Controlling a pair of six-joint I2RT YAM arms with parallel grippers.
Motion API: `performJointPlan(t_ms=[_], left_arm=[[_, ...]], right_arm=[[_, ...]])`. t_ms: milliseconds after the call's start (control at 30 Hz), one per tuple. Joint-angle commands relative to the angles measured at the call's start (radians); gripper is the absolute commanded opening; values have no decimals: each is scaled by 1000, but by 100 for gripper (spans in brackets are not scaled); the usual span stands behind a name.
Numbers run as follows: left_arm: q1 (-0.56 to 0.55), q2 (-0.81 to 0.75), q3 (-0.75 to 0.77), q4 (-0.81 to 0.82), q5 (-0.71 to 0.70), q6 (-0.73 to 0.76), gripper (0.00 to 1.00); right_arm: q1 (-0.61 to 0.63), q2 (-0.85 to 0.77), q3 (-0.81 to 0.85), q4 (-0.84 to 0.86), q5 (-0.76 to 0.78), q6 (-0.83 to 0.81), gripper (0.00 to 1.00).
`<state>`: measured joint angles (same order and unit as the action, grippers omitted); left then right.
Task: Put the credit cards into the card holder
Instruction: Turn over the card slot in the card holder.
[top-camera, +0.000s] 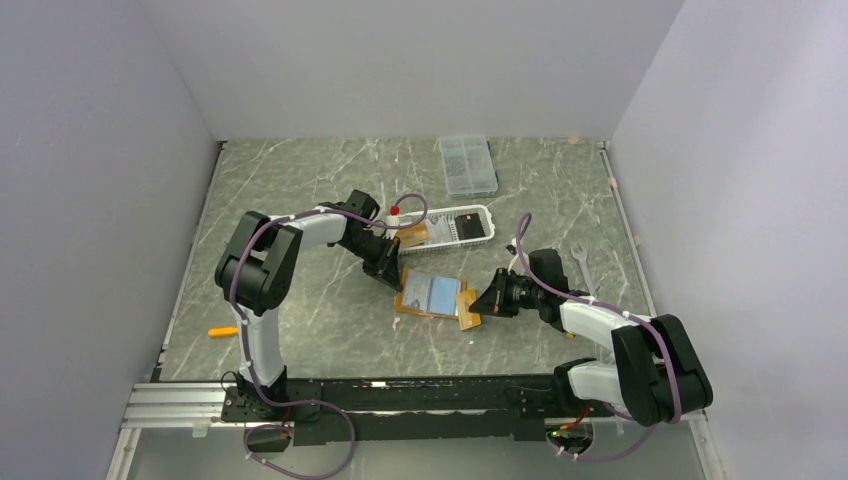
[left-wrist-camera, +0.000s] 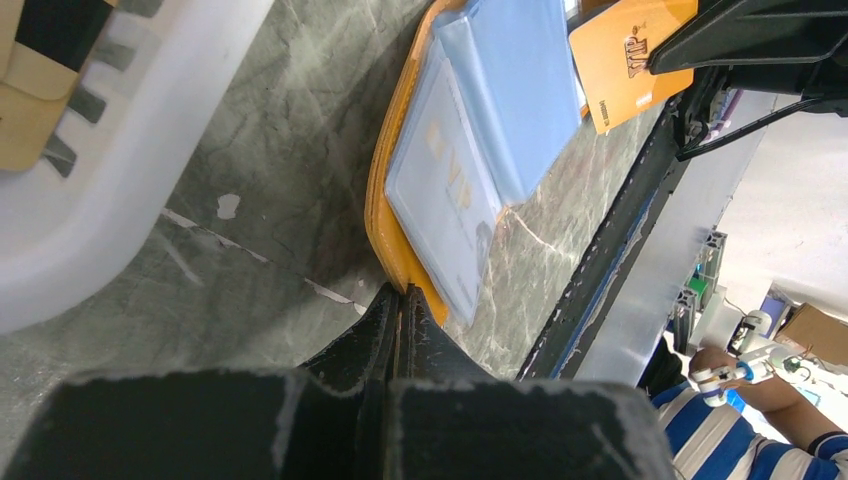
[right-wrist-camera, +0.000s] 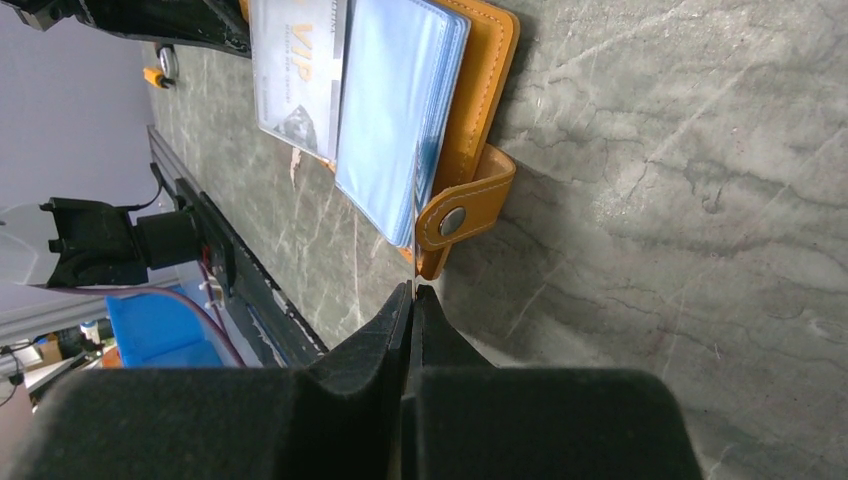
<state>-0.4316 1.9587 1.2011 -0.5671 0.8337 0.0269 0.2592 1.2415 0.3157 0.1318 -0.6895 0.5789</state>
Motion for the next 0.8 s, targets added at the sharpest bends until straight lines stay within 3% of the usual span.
performJointPlan(t_ms=[0,767], left_arm=[[-5,-37,34,-13,-5,30,0],[-7,-47,31,-11,8,31,0]], right_arm=[[-4,-4,-4,2,-1,-20,0],[-5,31,5,9,-8,-22,0]])
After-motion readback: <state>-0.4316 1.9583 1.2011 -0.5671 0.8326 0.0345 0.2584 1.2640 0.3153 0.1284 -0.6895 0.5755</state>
